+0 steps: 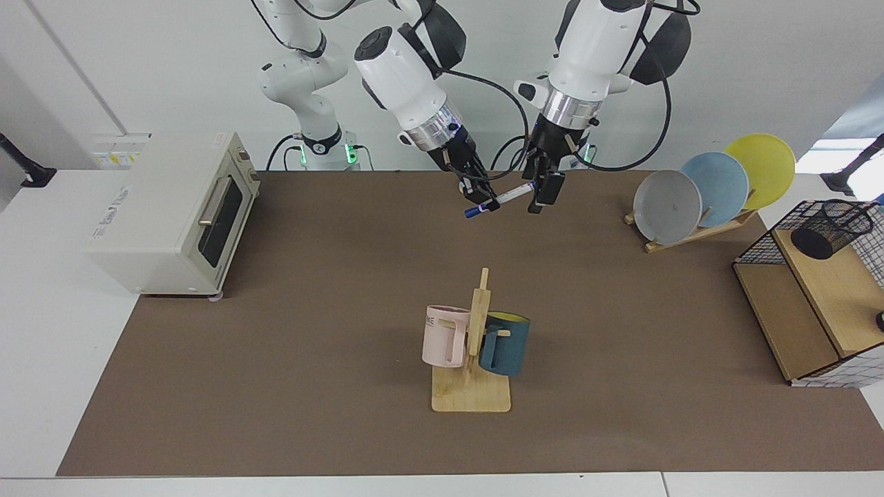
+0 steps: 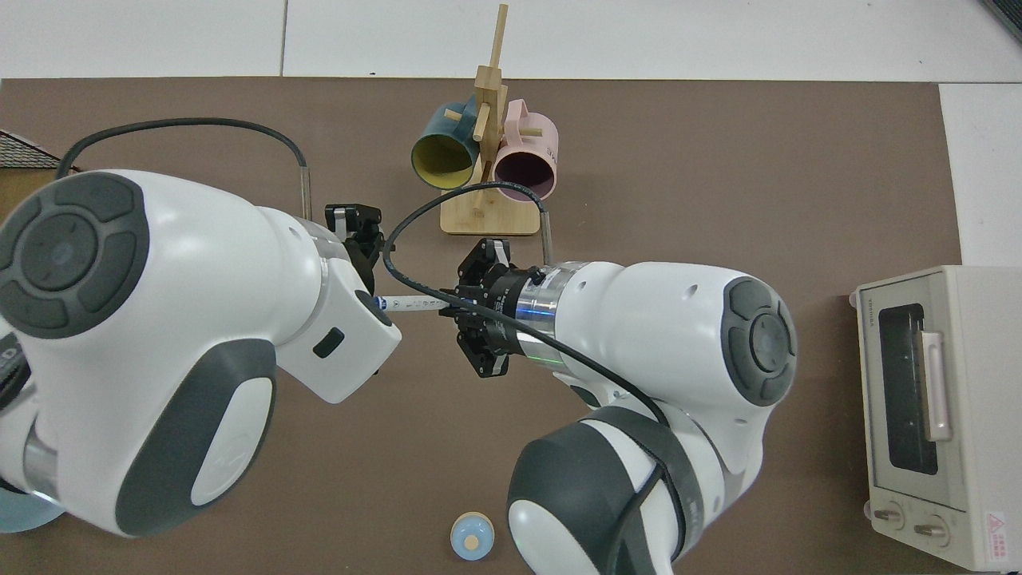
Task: Put markers into pen holder
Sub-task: 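Grasp the marker cap end with the left gripper, then open the right gripper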
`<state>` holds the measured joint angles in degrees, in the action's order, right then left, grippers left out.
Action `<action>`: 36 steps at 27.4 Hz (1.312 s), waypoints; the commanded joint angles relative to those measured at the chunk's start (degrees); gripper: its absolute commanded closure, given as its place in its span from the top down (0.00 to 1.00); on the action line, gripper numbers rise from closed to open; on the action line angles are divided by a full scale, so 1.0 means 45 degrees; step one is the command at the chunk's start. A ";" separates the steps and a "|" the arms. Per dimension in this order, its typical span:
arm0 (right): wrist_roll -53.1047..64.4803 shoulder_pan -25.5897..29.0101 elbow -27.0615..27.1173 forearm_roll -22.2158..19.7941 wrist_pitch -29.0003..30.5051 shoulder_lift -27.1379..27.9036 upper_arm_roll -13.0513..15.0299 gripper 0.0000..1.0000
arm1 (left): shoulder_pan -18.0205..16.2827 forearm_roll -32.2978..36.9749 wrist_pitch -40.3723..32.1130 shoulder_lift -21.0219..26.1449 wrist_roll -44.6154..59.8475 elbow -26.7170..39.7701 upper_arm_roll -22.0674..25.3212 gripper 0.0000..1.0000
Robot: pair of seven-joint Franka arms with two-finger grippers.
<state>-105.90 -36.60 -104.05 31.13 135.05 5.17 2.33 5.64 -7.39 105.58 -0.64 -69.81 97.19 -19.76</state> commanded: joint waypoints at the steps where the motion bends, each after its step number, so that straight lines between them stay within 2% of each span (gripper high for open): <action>1: 0.0311 0.0085 -0.0257 -0.0179 -0.0225 -0.0291 0.0028 0.00 | 0.0094 -0.0214 -0.0220 -0.0131 0.0356 0.0141 -0.0003 0.86; 6: 0.0311 0.0144 -0.0257 -0.0179 -0.0225 -0.0291 0.0028 0.00 | 0.0114 -0.0214 -0.0181 -0.0112 0.0376 0.0102 -0.0179 0.35; 10: 0.0311 0.0144 -0.0257 -0.0179 -0.0245 -0.0291 0.0028 0.00 | 0.0192 -0.0214 -0.0259 -0.0092 0.1076 -0.0035 -0.0315 0.17; 12: 0.0311 0.0144 -0.0257 -0.0179 -0.0264 -0.0291 0.0028 0.00 | 0.0173 -0.0194 -0.0279 -0.0112 0.1430 -0.0074 -0.0471 0.00; 21: 0.0507 0.0202 -0.0257 -0.0199 -0.0459 -0.0291 0.0067 0.00 | 0.0056 -0.0155 -0.0415 -0.0151 0.1470 0.0024 -0.0492 0.00; 22: 0.0507 0.0203 -0.0257 -0.0218 -0.0537 -0.0310 0.0087 0.27 | 0.0056 -0.0136 -0.0512 -0.0151 0.1470 0.0043 -0.0472 0.00; 23: 0.0468 0.0222 -0.0257 -0.0218 -0.0673 -0.0291 0.0145 0.99 | 0.0036 -0.0097 -0.0629 -0.0170 0.1470 0.0043 -0.0433 0.00; 25: 0.0817 0.0280 -0.0238 -0.0529 -0.1083 -0.0329 0.0242 1.00 | 0.0016 -0.0019 -0.0786 -0.0170 0.1470 0.0043 -0.0355 0.00; 30: 0.2944 0.0963 -0.0199 -0.2072 -0.2469 -0.0583 0.0204 1.00 | -0.0062 0.0390 -0.1313 -0.0209 0.1411 0.0141 0.0347 0.00; 36: 0.7606 0.2232 -0.0199 -0.3771 -0.4519 -0.0934 0.0204 1.00 | -0.0062 0.1718 -0.1528 -0.0209 0.1333 0.0200 0.1246 0.00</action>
<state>-86.65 -31.04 -104.23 19.09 120.90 3.36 3.72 5.48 -3.34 100.01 -0.68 -63.73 97.23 -16.66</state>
